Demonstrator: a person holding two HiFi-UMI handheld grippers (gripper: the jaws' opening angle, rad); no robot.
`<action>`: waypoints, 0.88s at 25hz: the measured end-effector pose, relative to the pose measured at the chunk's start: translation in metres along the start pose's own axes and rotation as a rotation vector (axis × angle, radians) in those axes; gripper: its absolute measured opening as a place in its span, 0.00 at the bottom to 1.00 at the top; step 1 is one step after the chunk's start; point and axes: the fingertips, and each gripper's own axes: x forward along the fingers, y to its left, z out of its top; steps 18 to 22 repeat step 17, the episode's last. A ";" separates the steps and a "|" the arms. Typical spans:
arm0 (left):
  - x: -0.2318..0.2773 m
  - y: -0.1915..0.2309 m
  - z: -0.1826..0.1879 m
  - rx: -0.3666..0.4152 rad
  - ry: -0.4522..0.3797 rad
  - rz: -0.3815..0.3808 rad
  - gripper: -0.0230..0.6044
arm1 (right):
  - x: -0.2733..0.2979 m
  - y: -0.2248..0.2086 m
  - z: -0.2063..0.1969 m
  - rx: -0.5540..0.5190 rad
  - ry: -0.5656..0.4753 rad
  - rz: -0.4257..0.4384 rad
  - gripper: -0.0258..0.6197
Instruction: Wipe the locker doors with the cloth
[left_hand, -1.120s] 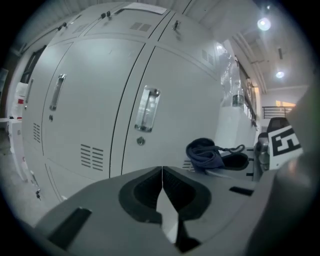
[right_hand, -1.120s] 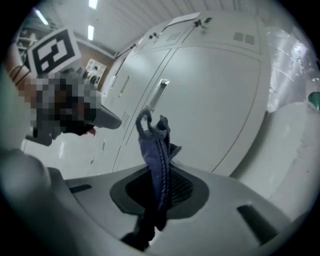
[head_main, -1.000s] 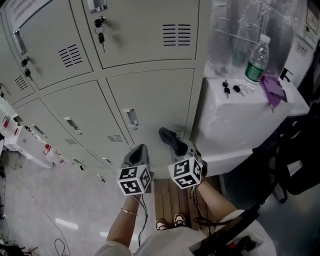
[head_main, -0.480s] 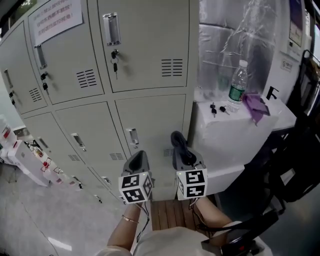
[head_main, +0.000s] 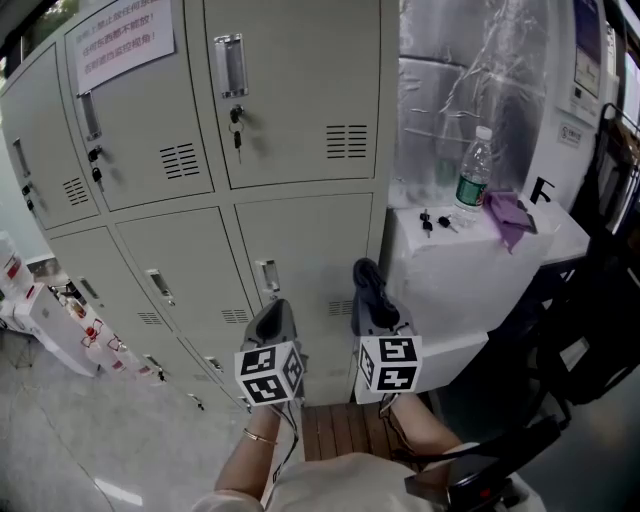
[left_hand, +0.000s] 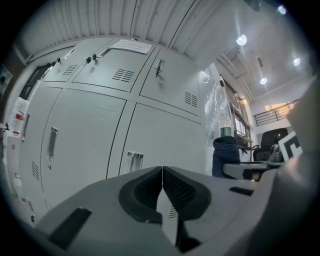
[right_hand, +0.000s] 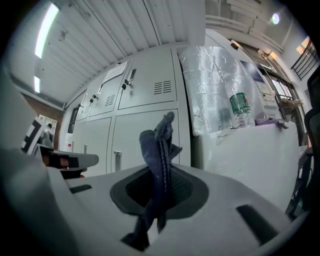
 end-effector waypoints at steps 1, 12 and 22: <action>-0.001 0.000 0.000 0.000 0.000 0.001 0.05 | 0.000 0.001 0.001 0.000 0.000 0.001 0.10; -0.007 -0.004 -0.007 -0.002 0.012 -0.004 0.05 | -0.008 0.003 -0.008 0.001 0.021 0.000 0.10; -0.008 -0.004 -0.013 -0.007 0.021 0.003 0.05 | -0.008 0.003 -0.010 -0.005 0.030 0.008 0.10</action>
